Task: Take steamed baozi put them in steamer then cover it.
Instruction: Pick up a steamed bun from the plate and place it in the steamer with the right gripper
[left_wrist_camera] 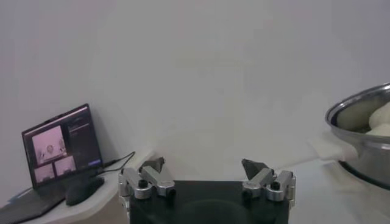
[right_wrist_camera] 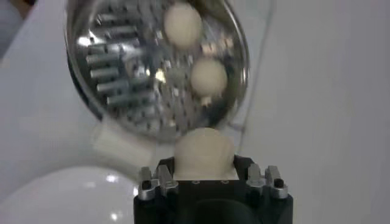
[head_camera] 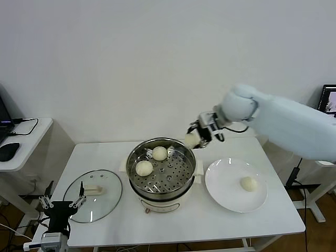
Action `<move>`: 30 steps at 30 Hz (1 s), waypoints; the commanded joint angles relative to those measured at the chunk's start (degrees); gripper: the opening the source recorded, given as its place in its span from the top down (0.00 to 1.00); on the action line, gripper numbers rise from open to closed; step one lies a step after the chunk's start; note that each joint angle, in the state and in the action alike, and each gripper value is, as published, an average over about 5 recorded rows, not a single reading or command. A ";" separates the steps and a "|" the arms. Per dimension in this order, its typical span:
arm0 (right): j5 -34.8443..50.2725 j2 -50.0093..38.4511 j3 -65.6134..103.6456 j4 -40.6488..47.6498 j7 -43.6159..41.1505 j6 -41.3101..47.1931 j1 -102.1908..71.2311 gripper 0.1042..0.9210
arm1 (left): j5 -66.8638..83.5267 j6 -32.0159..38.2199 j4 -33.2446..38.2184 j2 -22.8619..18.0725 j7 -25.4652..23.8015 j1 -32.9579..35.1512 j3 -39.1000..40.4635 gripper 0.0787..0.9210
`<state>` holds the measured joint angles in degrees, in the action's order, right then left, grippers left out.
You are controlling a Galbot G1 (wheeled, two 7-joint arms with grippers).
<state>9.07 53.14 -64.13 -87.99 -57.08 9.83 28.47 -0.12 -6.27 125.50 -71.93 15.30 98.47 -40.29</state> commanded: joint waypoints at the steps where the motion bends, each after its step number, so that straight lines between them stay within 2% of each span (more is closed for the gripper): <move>1: -2.04 9.48 -9.41 -1.22 0.36 -10.75 1.23 0.38 | 0.01 -0.03 0.11 -0.20 -0.02 -0.02 -0.15 0.12; 15: -11.04 14.55 -10.84 2.46 0.10 -18.58 -1.50 0.38 | 0.45 0.06 -0.12 -1.17 0.17 -0.40 -0.80 0.12; 23: -8.17 15.01 -11.22 1.83 0.24 -18.19 -1.48 0.37 | 0.75 0.47 -0.74 -1.14 0.39 -0.31 -1.38 0.12; 26: -7.48 13.90 -10.85 1.26 0.03 -17.57 -0.66 0.32 | 0.73 0.48 -0.81 -1.15 0.38 -0.44 -1.26 0.12; 30: -7.55 10.65 -9.56 0.56 -1.25 -16.82 1.96 0.19 | 0.71 0.46 -0.76 -0.94 0.35 -0.59 -1.16 0.12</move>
<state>1.51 65.80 -74.14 -87.14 -57.43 -6.17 28.10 0.61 -5.81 124.75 -72.93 15.68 97.87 -41.43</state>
